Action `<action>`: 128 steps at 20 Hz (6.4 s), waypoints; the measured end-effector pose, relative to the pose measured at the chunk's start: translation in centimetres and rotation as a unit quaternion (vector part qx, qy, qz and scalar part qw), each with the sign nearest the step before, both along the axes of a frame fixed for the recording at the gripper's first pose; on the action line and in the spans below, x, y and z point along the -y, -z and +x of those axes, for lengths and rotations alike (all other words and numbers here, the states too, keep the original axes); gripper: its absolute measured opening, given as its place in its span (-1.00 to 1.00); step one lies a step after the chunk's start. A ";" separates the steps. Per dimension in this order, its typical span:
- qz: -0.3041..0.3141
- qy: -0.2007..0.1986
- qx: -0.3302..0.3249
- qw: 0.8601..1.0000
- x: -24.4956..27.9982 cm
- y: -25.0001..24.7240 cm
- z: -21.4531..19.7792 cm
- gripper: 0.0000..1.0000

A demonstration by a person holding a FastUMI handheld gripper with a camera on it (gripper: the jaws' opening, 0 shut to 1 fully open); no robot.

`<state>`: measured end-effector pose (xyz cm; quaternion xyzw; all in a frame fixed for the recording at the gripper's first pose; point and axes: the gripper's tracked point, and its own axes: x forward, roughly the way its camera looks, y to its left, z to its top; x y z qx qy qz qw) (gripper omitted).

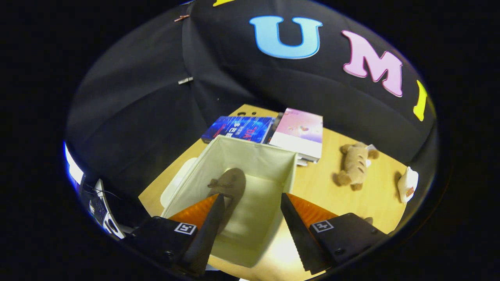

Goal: Open the storage box then place both shoes into the box .Put the left shoe in first, then the right shoe, with the right side of both shoes facing outward in a uniform manner.

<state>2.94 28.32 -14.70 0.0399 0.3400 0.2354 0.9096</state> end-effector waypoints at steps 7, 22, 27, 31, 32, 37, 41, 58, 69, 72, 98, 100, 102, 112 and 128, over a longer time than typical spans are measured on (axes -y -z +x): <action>-0.024 0.100 -0.024 0.994 15.4 4.1 -3.3 0.76; -0.110 0.164 -0.143 0.970 30.6 20.7 -9.4 0.79; -0.115 0.163 -0.145 0.969 31.3 24.0 -8.1 0.63; -0.112 0.165 -0.138 0.970 31.1 25.2 -6.3 0.47; -0.111 0.168 -0.138 0.970 31.1 25.4 -5.9 0.32; -0.135 0.196 -0.132 0.962 31.8 26.1 -5.4 -0.52; -0.112 0.227 -0.129 0.959 31.8 24.9 -5.6 -0.83; -0.012 0.160 -0.034 0.986 17.4 2.0 0.7 -0.84; 0.003 0.085 -0.077 0.993 -1.0 1.7 2.1 -0.83; -0.033 0.078 -0.098 0.992 -2.9 4.0 2.3 -0.83; -0.230 -0.018 -0.167 0.958 -6.2 12.5 0.4 0.13; -0.224 -0.025 -0.151 0.963 -6.8 11.3 0.2 0.54; -0.218 -0.026 -0.130 0.967 -6.7 10.6 0.3 0.80; -0.149 -0.020 0.002 0.989 -2.1 1.5 -0.5 0.96; -0.051 0.054 0.224 0.972 13.1 -11.2 -4.8 0.95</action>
